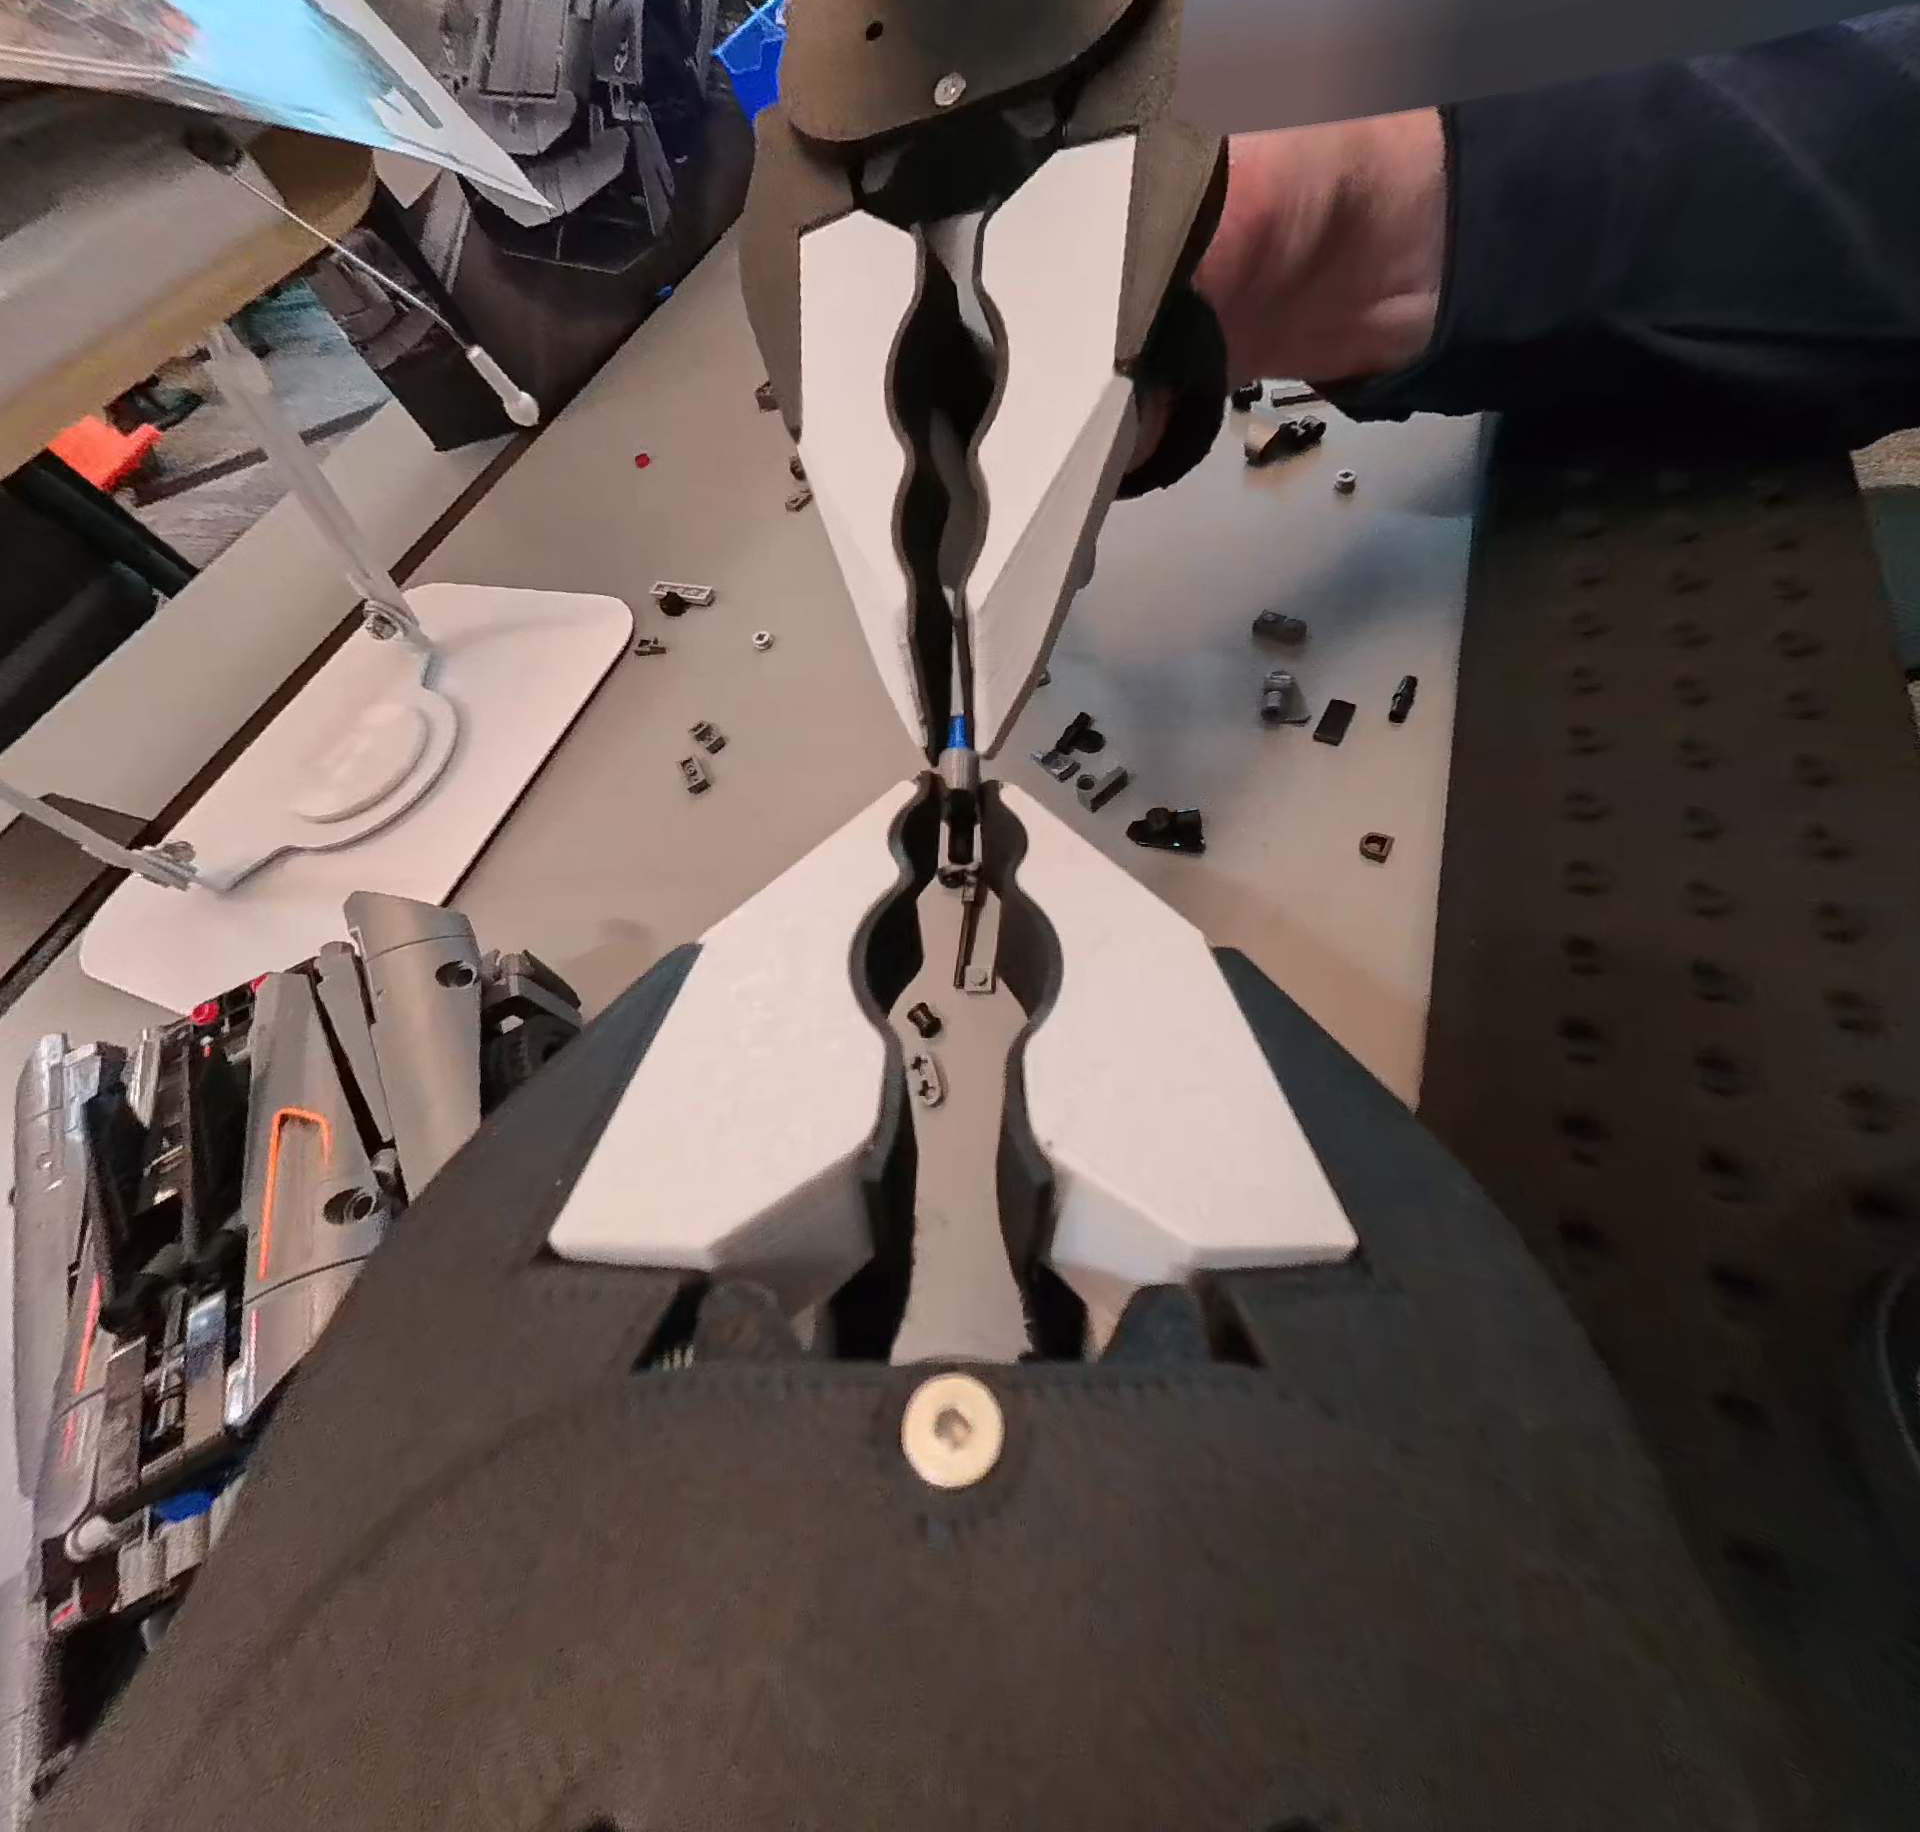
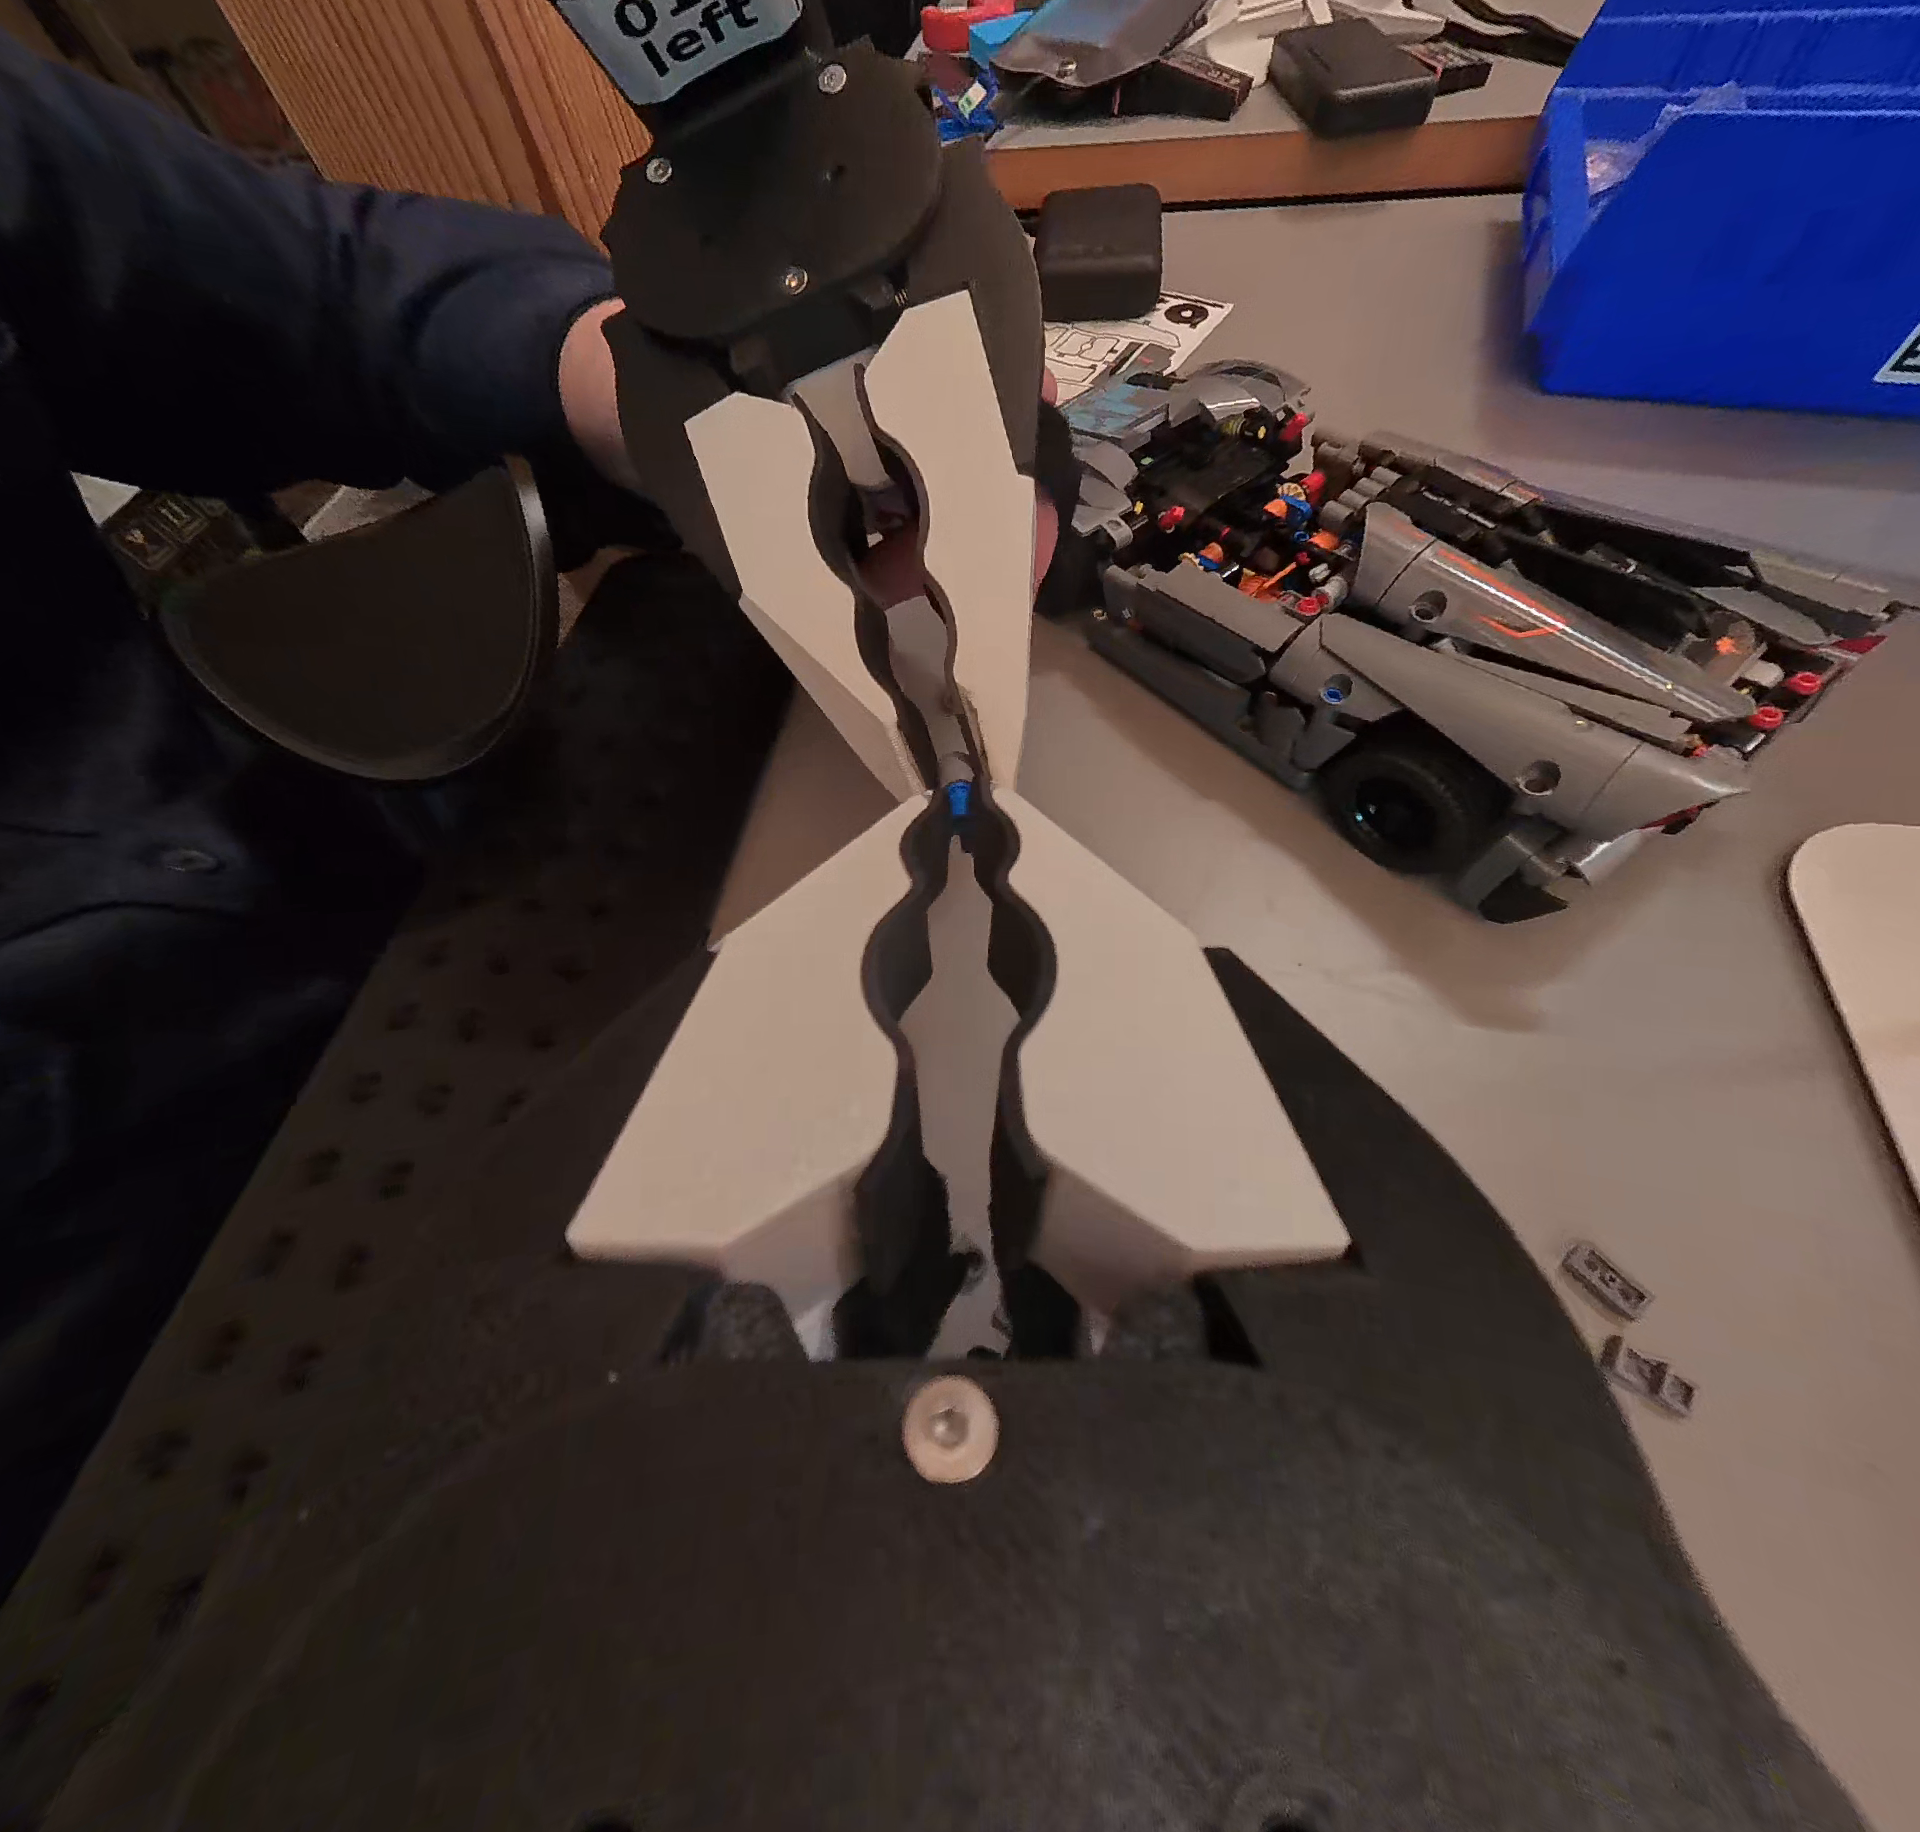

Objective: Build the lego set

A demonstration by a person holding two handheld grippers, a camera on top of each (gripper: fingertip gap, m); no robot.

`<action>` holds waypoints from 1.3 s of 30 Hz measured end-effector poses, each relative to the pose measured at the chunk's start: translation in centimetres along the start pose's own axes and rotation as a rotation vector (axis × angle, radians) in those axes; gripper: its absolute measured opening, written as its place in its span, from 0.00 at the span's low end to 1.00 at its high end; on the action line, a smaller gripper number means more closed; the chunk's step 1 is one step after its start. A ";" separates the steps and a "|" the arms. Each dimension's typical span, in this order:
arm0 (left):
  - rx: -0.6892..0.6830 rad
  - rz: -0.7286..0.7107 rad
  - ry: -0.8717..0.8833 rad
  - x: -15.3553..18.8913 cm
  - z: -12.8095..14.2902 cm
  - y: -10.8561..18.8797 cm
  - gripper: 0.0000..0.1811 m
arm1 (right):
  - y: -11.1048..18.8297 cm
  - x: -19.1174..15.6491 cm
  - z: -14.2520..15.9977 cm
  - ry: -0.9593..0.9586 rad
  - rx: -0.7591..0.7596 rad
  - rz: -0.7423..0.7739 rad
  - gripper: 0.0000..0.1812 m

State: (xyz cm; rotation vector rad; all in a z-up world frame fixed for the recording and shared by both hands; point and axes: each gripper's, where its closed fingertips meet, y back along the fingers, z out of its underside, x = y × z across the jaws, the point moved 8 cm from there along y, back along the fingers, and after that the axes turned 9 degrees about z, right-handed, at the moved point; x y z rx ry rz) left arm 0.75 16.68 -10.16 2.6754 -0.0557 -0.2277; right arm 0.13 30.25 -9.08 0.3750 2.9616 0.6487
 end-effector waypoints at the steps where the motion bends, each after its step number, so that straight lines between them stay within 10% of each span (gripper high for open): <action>1: 0.006 0.000 0.002 0.0 0.0 0.1 0.02 | 0.0 0.0 0.0 -0.010 0.005 -0.004 0.01; 39: 0.007 -0.041 -0.081 0.9 -1.5 1.0 0.02 | 0.6 -0.4 -0.7 -0.057 0.028 -0.051 0.01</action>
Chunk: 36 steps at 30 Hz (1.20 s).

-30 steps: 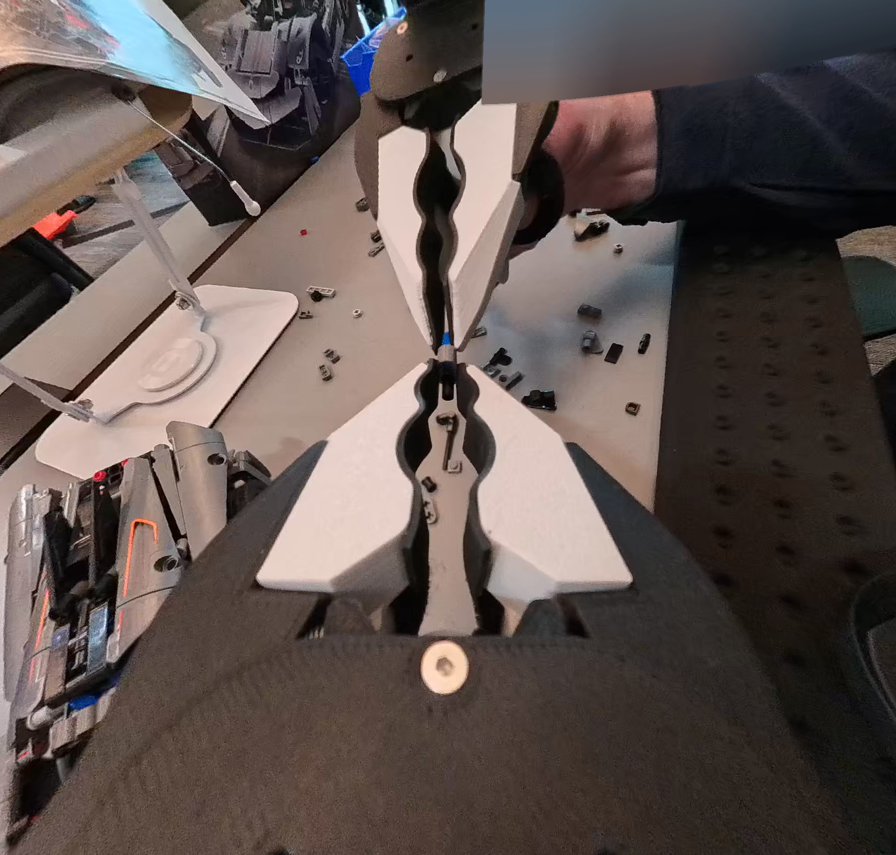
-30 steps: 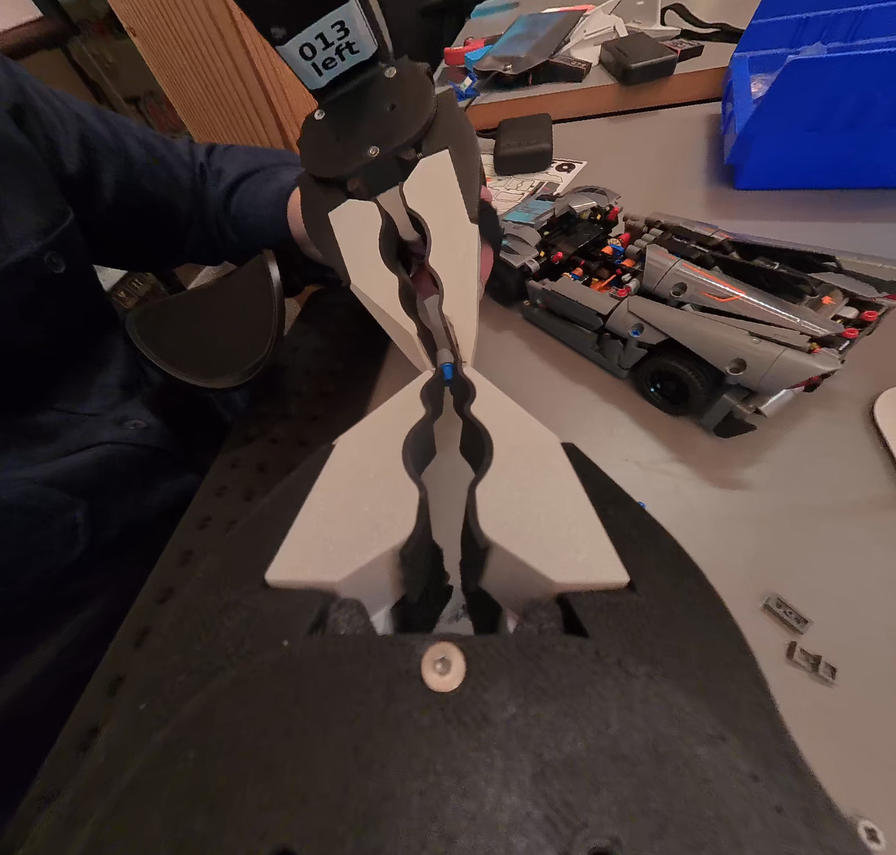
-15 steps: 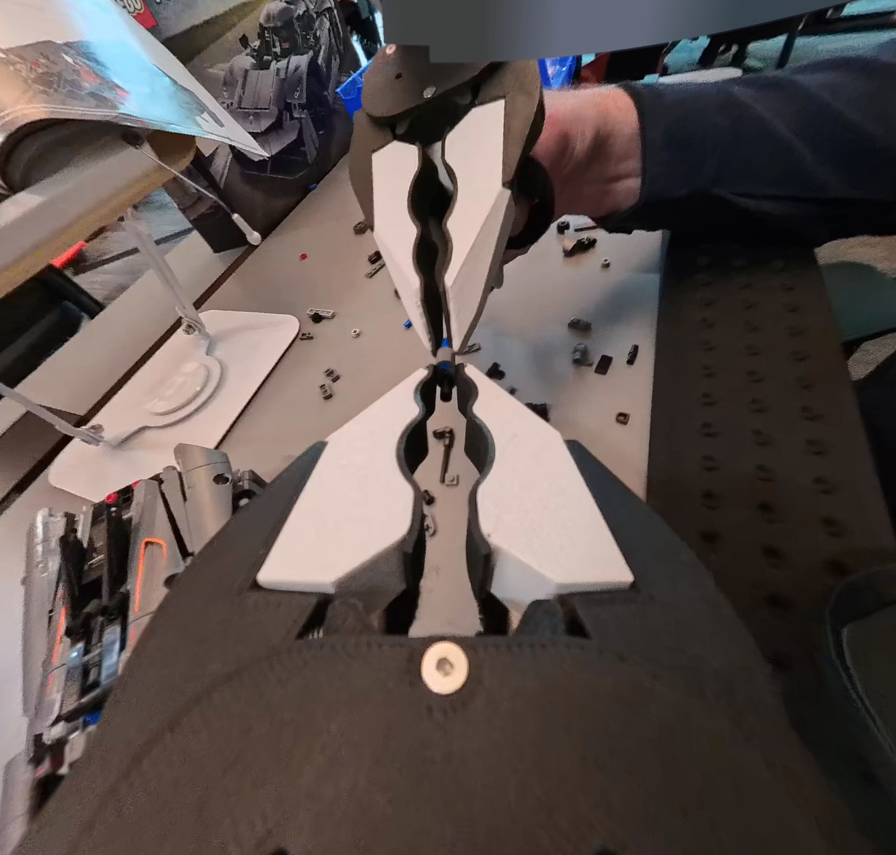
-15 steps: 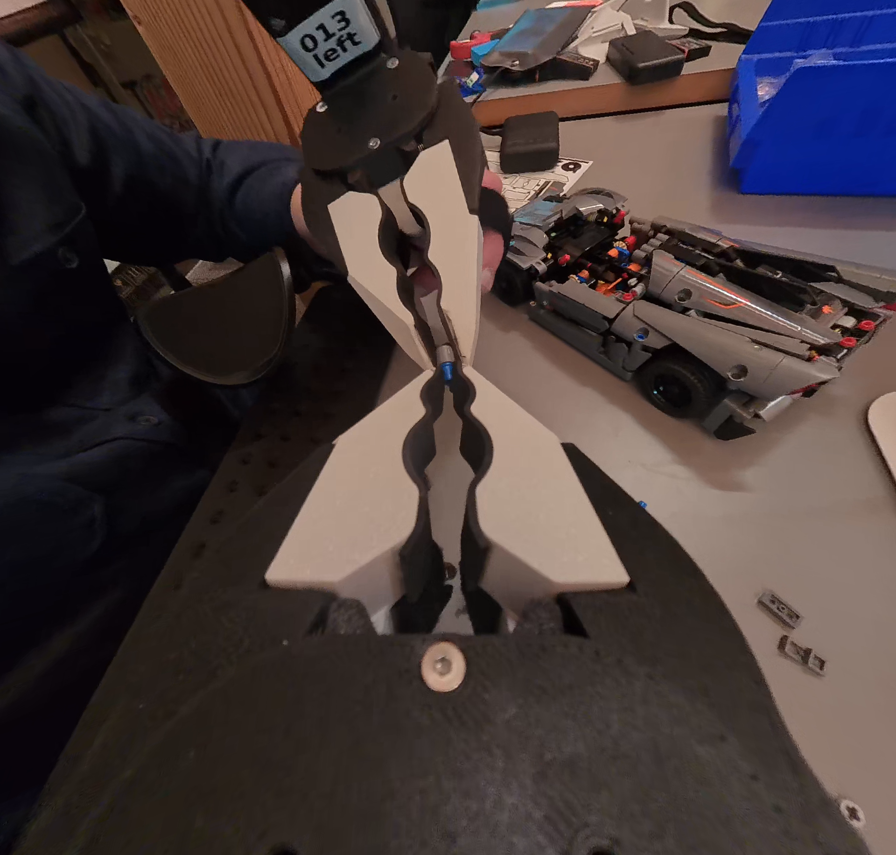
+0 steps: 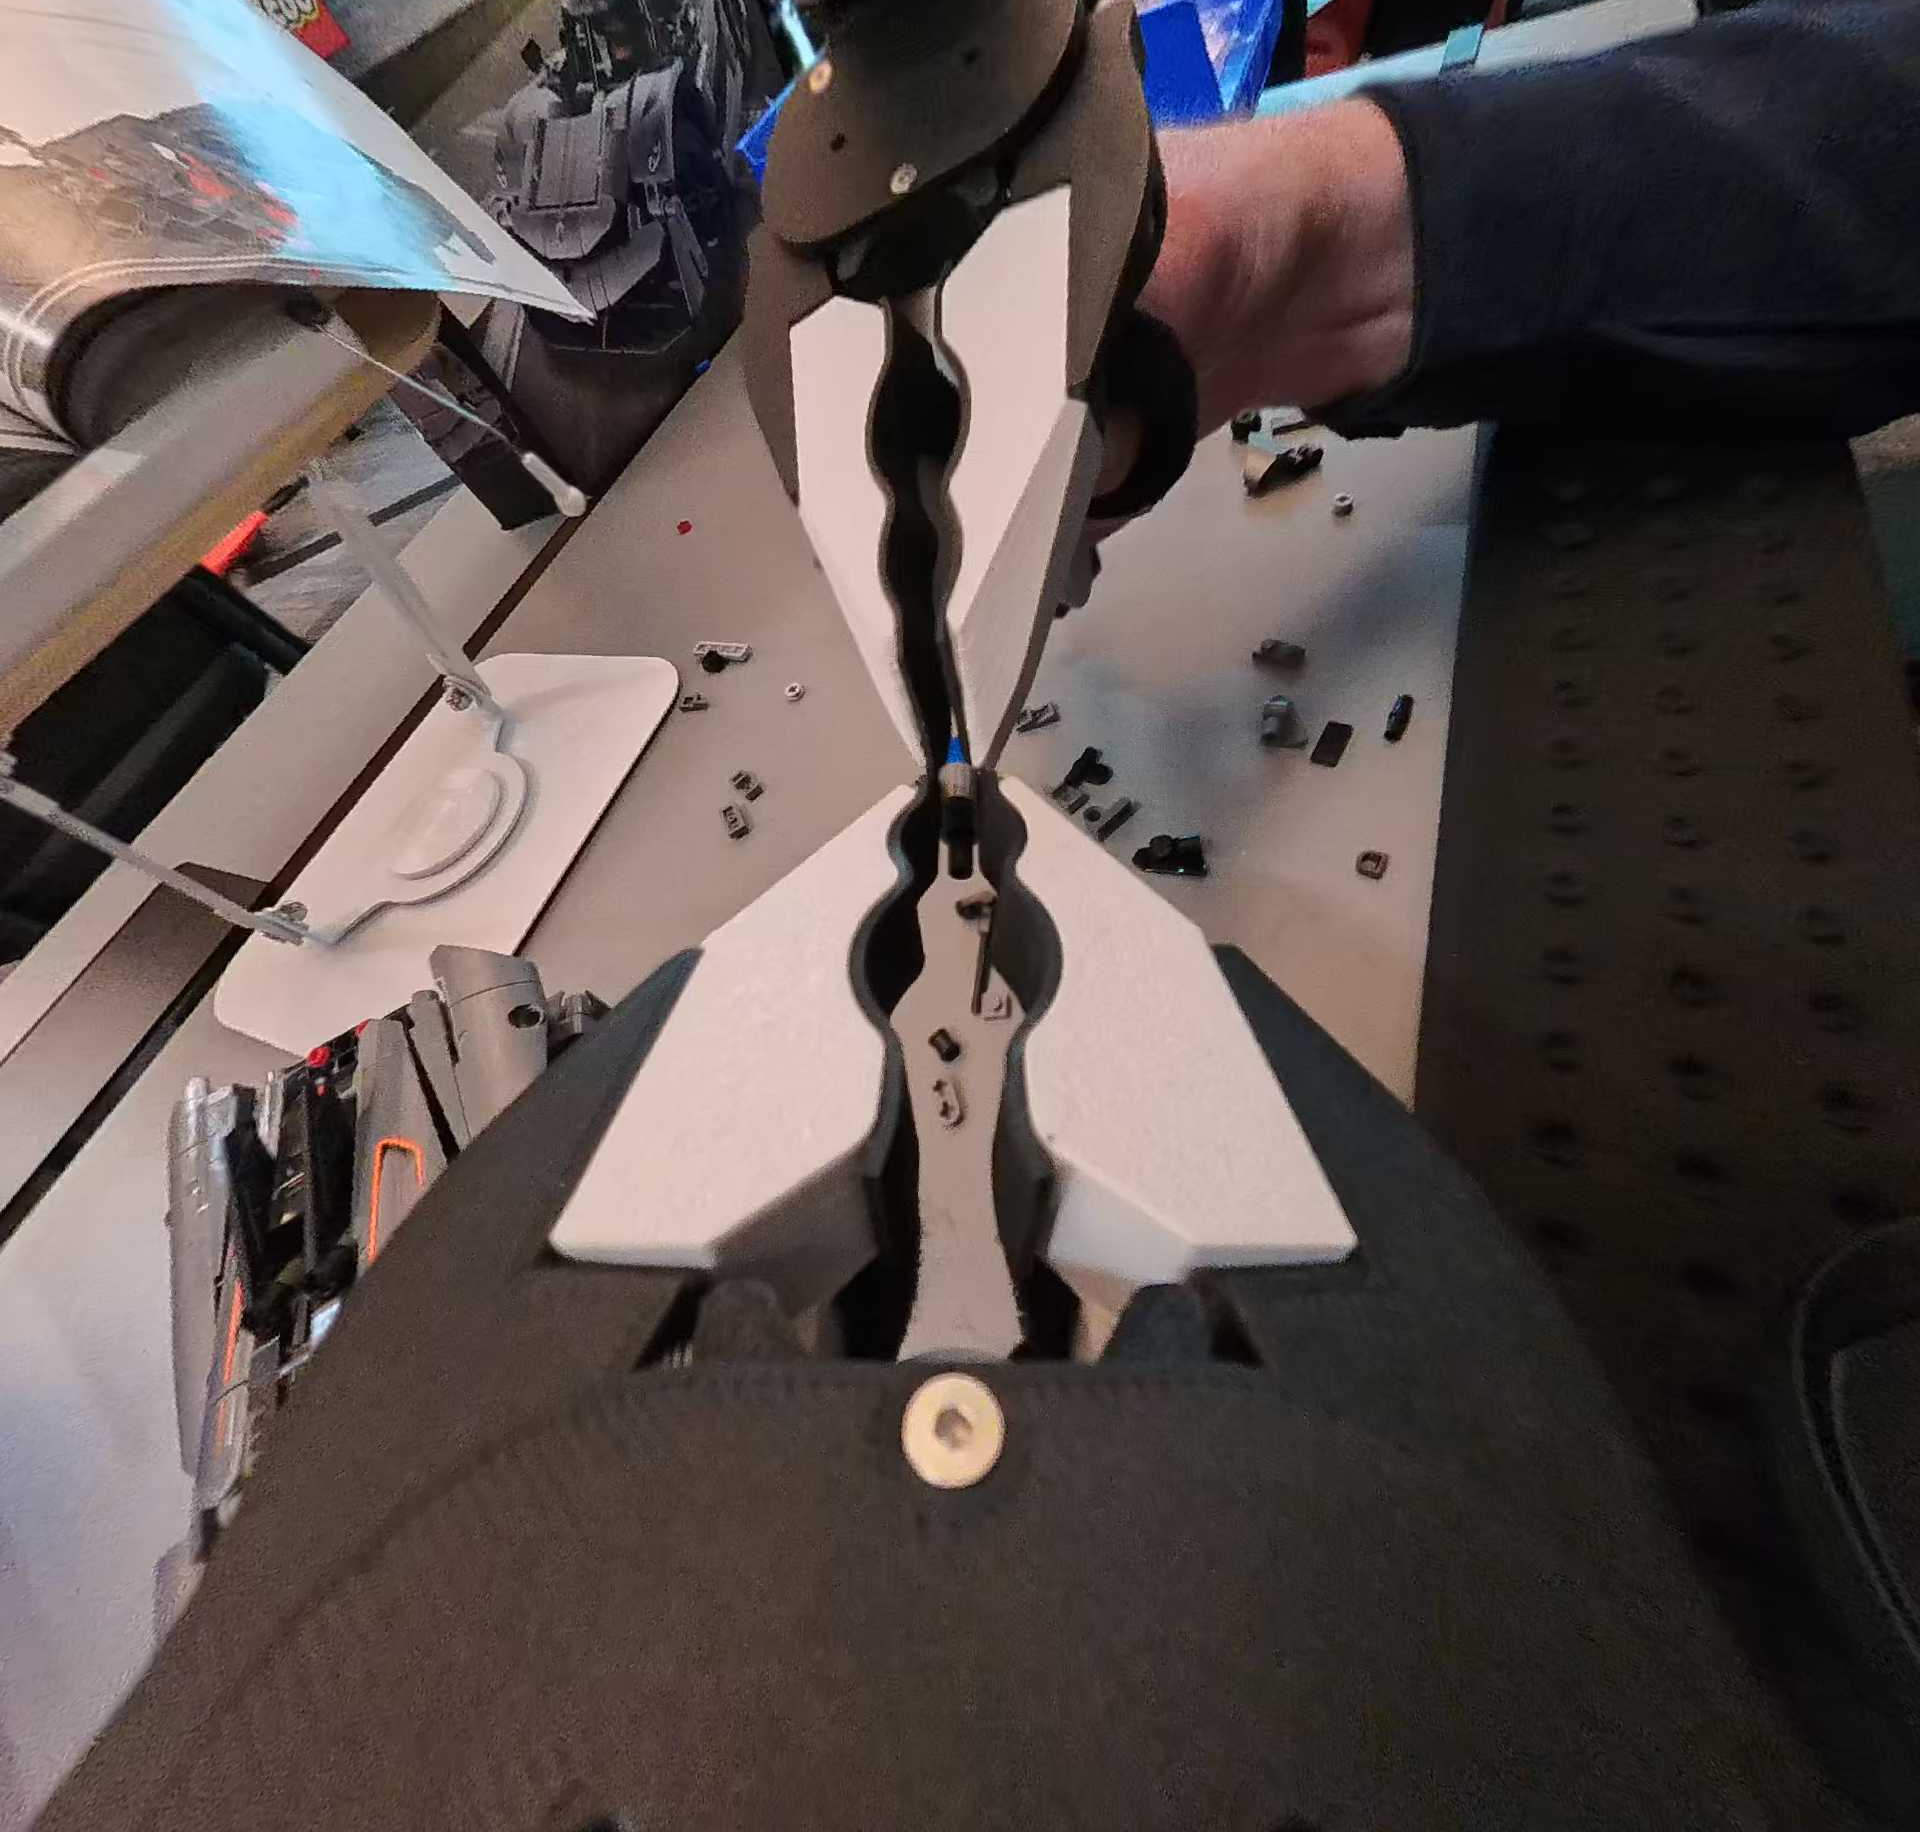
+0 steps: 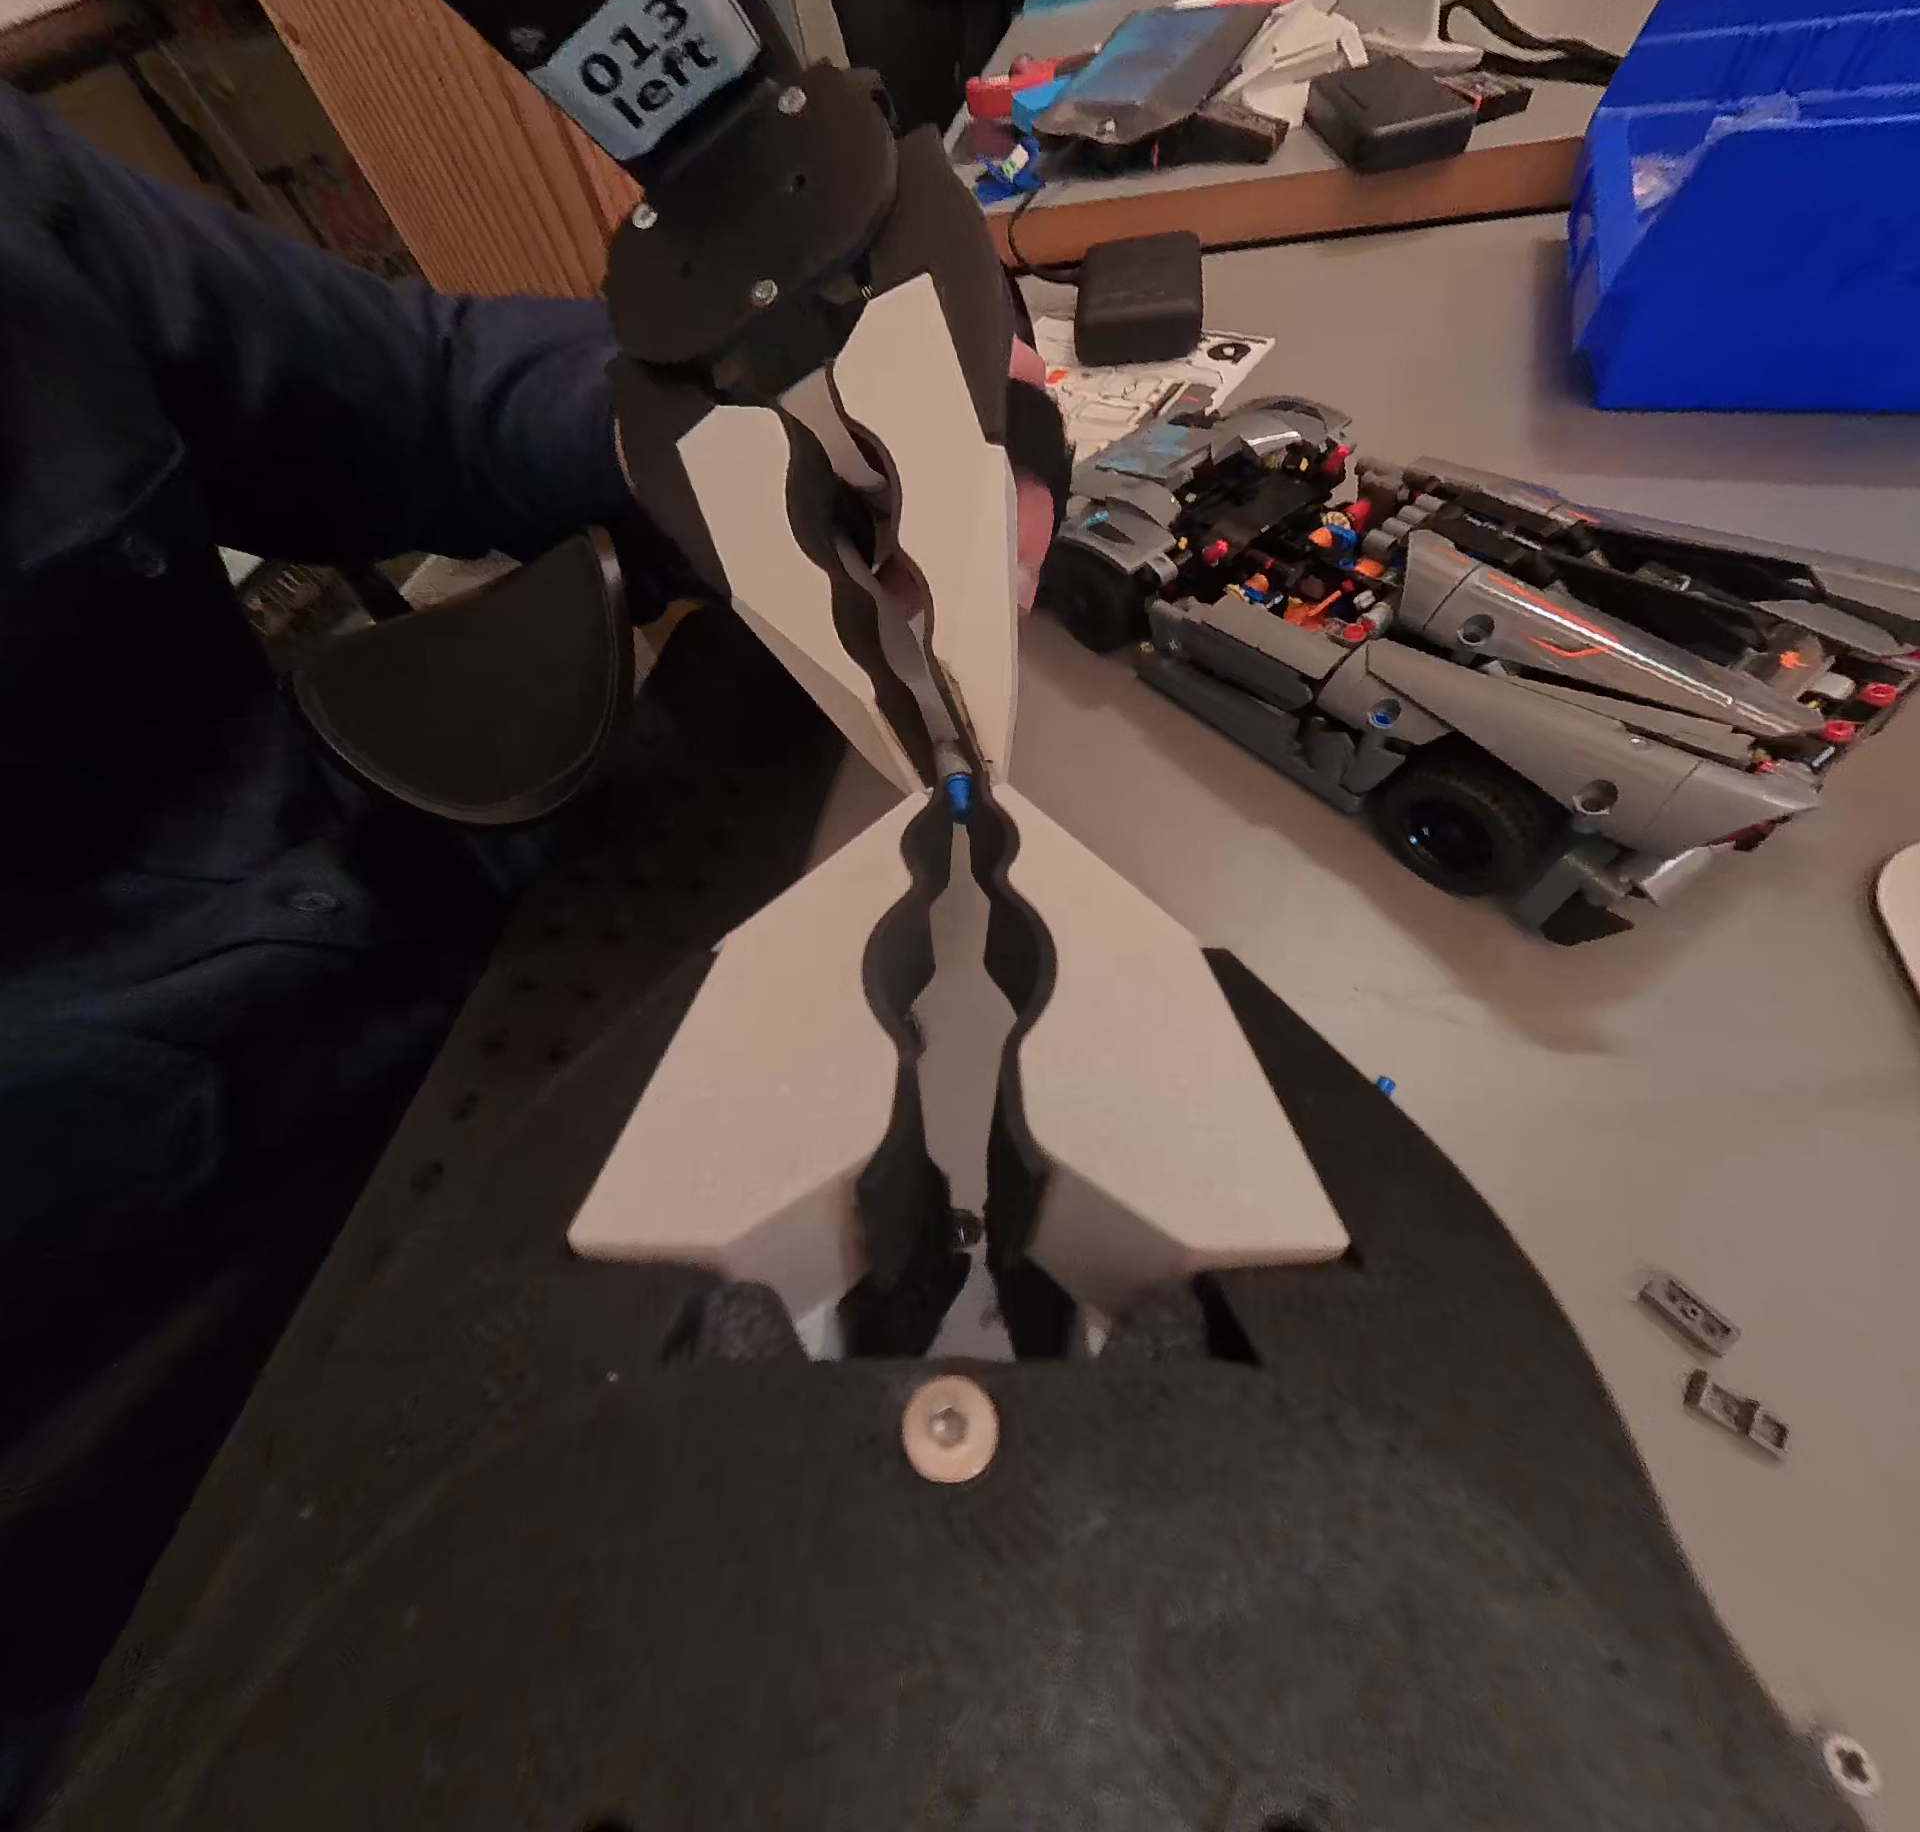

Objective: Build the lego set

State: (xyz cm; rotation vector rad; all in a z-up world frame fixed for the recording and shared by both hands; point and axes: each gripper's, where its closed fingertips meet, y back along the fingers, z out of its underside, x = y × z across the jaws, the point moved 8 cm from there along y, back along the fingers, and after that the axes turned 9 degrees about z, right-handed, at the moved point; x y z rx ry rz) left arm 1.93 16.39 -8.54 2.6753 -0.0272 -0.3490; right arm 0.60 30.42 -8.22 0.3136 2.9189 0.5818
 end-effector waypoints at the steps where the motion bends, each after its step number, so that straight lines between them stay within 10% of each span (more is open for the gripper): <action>1: 0.021 0.009 0.019 -0.1 -0.1 0.2 0.02 | 0.1 0.0 -0.1 -0.007 0.013 -0.009 0.01; 14: 0.176 -0.046 0.138 -1.8 0.0 4.3 0.02 | 5.4 1.4 -0.6 -0.065 0.162 -0.008 0.00; 36: 0.088 -0.008 -0.006 0.0 -0.9 0.5 0.02 | 0.7 0.0 -0.3 -0.058 0.104 -0.047 0.01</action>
